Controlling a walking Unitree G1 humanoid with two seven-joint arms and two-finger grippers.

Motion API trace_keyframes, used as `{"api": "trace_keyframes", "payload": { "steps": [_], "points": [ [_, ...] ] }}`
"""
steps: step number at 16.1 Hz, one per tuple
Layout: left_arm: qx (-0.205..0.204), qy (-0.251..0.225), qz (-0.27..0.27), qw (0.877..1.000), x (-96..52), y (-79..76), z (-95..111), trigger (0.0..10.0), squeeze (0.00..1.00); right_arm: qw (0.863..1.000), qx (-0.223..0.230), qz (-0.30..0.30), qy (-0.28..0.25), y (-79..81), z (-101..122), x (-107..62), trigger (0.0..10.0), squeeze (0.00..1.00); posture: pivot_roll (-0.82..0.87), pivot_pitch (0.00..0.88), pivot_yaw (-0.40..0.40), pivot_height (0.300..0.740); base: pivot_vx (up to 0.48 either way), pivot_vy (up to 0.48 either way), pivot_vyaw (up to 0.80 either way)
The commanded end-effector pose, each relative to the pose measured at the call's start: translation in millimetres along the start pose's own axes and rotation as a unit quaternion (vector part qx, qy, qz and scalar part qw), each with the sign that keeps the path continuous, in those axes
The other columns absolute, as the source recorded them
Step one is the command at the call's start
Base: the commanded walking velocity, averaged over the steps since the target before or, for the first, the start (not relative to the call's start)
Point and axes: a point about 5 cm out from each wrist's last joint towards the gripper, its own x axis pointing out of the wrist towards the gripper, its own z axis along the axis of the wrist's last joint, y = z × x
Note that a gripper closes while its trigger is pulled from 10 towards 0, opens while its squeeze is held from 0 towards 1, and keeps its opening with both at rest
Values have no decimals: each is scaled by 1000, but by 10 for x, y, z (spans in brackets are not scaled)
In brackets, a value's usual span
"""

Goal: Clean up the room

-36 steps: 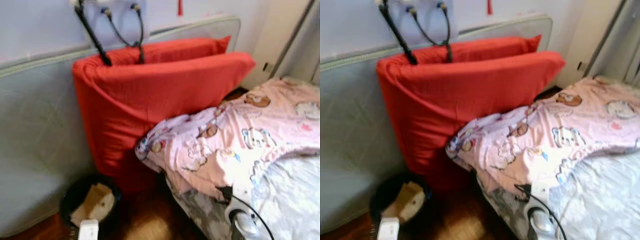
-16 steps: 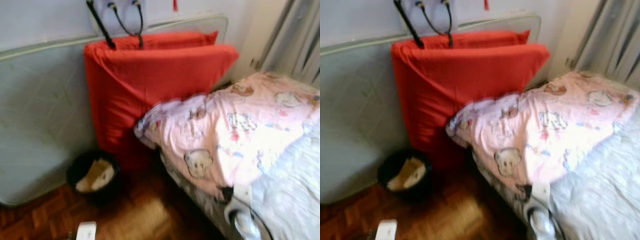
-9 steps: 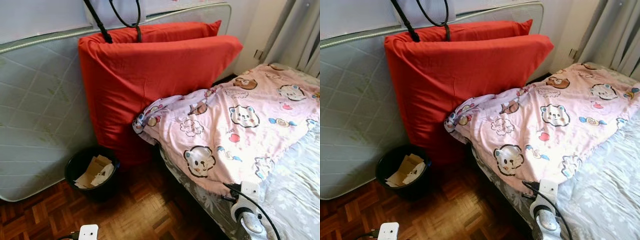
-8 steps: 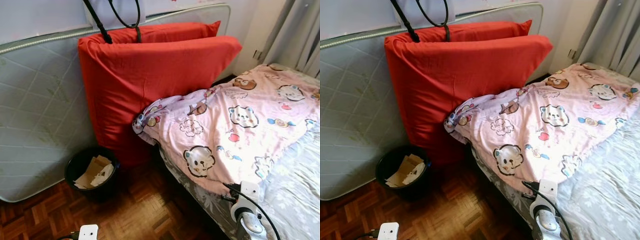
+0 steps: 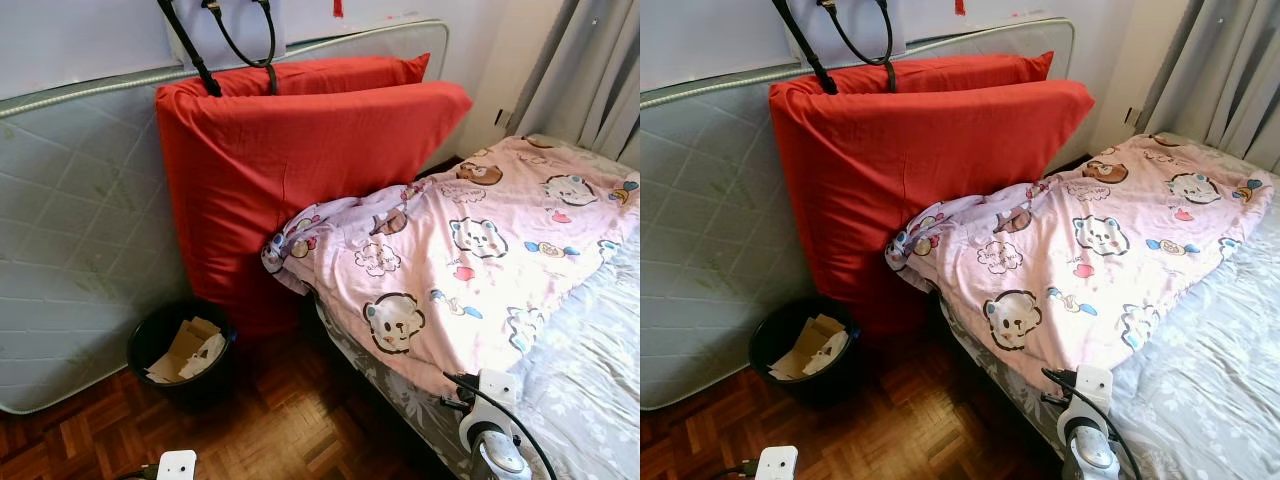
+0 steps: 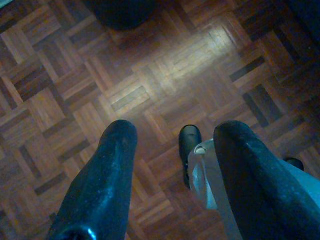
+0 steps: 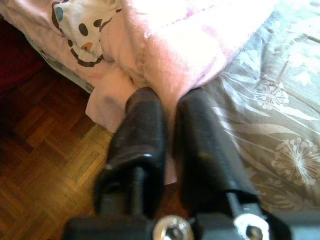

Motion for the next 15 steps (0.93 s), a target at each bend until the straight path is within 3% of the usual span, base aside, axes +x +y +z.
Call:
{"api": "trace_keyframes", "payload": {
  "steps": [1,6,8,9,10,15],
  "points": [
    [4,15,1,1000,-17,31,-65,10000,0,1000,-4,2,8,6,-30,-7,10000,859,33,0,-23,740,0,0,0],
    [9,14,-3,1000,-14,23,-57,10000,0,1000,-6,-1,14,-2,-59,-16,10000,831,38,0,-23,740,0,0,0],
    [9,13,-3,1000,-12,19,-51,10000,0,1000,-5,-3,17,-21,-76,-22,10000,749,38,0,-23,740,0,0,0],
    [9,13,-3,1000,-12,20,-50,10000,0,1000,-6,-4,22,-30,-96,-29,10000,525,37,0,-23,740,0,0,0],
    [8,13,-3,1000,-11,19,-49,10000,0,999,-11,1,43,-44,-187,-57,10000,0,35,0,-23,740,0,0,0],
    [5,13,-5,1000,-5,3,-36,10000,0,990,-41,23,133,-92,-630,-251,10000,0,47,0,-25,740,0,0,0]
  ]
}}
